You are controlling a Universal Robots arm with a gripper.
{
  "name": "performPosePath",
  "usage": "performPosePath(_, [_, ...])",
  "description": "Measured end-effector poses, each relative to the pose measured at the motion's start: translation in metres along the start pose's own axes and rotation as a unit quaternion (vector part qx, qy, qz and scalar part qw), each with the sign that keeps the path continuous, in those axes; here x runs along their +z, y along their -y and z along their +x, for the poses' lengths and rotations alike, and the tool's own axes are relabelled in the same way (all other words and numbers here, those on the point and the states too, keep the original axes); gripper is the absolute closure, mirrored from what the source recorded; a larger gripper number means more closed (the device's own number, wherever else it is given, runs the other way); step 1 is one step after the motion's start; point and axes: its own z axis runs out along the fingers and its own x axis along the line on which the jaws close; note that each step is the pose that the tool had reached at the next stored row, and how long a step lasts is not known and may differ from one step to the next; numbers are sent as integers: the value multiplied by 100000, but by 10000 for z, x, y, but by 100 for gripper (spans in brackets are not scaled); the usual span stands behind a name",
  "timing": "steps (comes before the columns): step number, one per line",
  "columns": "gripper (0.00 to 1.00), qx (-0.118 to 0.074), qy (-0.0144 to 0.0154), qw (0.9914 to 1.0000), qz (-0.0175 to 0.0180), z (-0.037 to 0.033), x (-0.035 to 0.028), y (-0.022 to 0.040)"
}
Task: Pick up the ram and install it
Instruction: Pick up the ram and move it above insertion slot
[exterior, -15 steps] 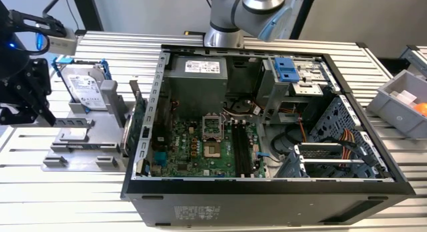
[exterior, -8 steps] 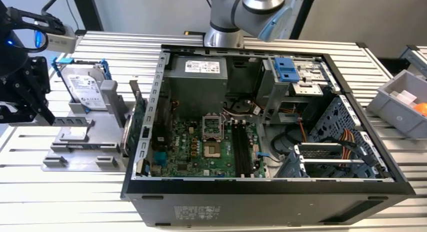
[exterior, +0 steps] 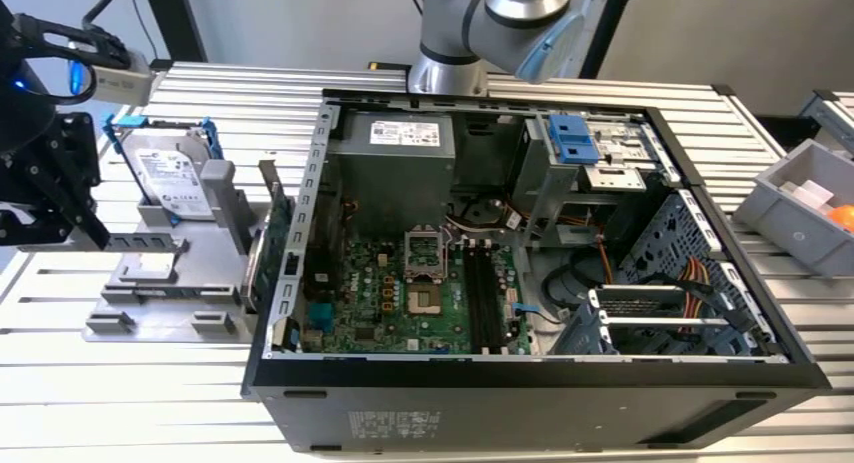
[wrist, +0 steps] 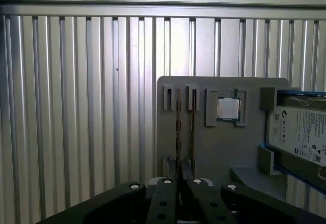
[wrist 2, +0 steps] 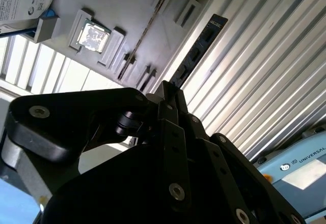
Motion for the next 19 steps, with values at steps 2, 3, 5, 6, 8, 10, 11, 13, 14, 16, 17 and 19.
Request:
performPosePath(2, [100,-1,4,100000,1,-1,-16,1])
performPosePath(3, [100,-1,7,100000,5,-1,-25,1])
performPosePath(5, [100,-5,10,100000,9,-2,-46,0])
performPosePath(6, [100,-7,12,100000,9,-2,-57,1])
performPosePath(8, [100,-2,12,100000,9,-3,-82,1])
performPosePath(10, [100,0,10,100000,9,-4,-104,1])
performPosePath(11, [100,-1,11,100000,10,-4,-112,1])
performPosePath(13, [100,-1,15,100000,14,-5,-125,1])
performPosePath(14, [100,-1,14,100000,11,-5,-130,1])
performPosePath(16, [100,0,10,100000,8,-5,-139,1])
performPosePath(17, [100,-1,11,100000,11,-5,-144,1])
performPosePath(19, [100,-2,13,100000,16,-6,-151,1])
